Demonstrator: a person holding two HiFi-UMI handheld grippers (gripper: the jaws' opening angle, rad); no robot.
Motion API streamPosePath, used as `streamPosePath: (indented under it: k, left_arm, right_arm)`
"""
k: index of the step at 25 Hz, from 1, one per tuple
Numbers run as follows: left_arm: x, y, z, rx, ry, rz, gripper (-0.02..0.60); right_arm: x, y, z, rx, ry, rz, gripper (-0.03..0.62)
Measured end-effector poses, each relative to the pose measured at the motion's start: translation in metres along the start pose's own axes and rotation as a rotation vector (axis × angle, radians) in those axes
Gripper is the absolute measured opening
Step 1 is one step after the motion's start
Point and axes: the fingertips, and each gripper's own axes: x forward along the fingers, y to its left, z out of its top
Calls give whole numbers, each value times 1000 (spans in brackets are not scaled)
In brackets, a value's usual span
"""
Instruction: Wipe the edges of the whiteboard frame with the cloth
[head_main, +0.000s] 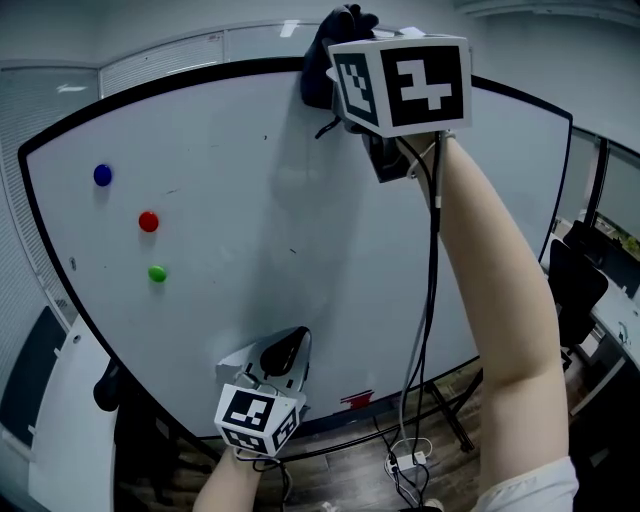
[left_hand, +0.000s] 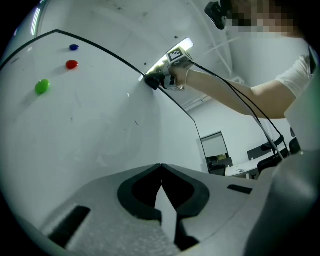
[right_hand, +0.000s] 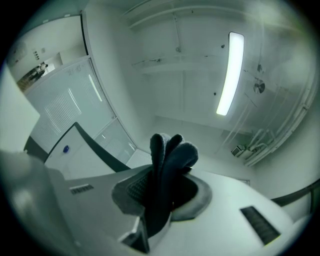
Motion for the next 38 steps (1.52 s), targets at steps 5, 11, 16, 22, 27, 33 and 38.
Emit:
streamPosePath:
  k: [5,11,16,22,27,33,38]
  left_arm:
    - [33,-9,-3,-23,-31,-8,17]
    - [101,-66,0,-5,-40,12,18]
    - [146,-95,3,-65,-81,48,17]
    - [193,-145,-11,-79,-49,107,17]
    - [227,-186,-11,-127,-71,160,18]
    - [245,-210,-21,-132,-34,181,18]
    - [255,-214,-27,-144,-4,157,18]
  right_arm:
    - [5,-17,-14,-9,-16,21,67]
    - [-15,-81,-30,-1,-60,92,67]
    - [-26,-123,-45,1,-85,110,67]
    - [-43,-195,-70,-3,-81,125,67]
    - [-52,-248,-86,43,-84,144,67]
    - [-63,-283,-99,75,-83,106,67]
    - [-66,-302,-108,68,-64,86,67]
